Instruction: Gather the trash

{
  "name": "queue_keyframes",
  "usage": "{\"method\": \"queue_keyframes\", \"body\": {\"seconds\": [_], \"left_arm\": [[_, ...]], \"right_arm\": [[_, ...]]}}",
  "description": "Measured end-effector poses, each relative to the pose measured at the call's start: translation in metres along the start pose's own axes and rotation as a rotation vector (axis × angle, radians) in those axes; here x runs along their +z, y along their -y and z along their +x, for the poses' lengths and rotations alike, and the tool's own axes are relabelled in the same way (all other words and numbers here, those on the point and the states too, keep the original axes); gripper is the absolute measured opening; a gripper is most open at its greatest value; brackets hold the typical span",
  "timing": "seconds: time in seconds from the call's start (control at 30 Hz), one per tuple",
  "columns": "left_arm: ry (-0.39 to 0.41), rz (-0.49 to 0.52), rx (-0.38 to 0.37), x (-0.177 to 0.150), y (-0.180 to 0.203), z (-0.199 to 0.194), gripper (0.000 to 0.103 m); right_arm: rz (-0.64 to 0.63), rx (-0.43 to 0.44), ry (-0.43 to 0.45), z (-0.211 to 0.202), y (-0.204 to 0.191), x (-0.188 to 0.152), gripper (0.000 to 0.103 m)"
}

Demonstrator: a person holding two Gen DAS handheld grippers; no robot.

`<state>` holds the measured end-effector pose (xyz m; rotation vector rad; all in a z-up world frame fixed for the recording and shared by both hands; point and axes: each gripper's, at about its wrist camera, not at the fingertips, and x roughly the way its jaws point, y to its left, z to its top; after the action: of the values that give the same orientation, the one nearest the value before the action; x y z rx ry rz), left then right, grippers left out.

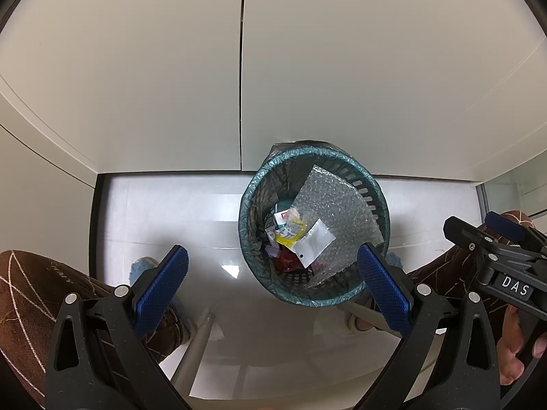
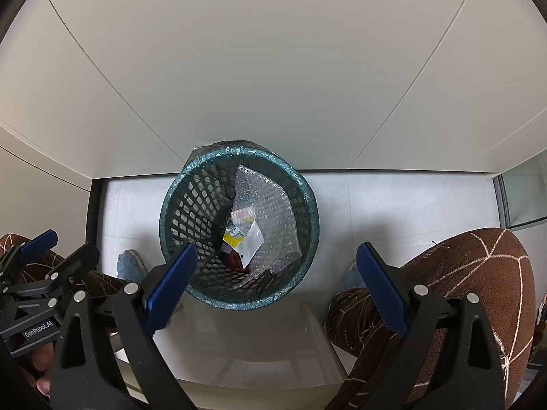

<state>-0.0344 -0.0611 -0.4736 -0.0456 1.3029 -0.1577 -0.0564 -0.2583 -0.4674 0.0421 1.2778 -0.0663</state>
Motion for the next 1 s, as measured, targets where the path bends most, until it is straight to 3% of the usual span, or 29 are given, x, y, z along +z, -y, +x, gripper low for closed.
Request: {"method": "queue_keyframes", "body": {"seconds": [1.0], "left_arm": [[0.001, 0.017, 0.029, 0.0032, 0.0051, 0.0003, 0.097]], "right_arm": [[0.001, 0.000, -0.006, 0.0017, -0.0014, -0.0021, 0.090]]}}
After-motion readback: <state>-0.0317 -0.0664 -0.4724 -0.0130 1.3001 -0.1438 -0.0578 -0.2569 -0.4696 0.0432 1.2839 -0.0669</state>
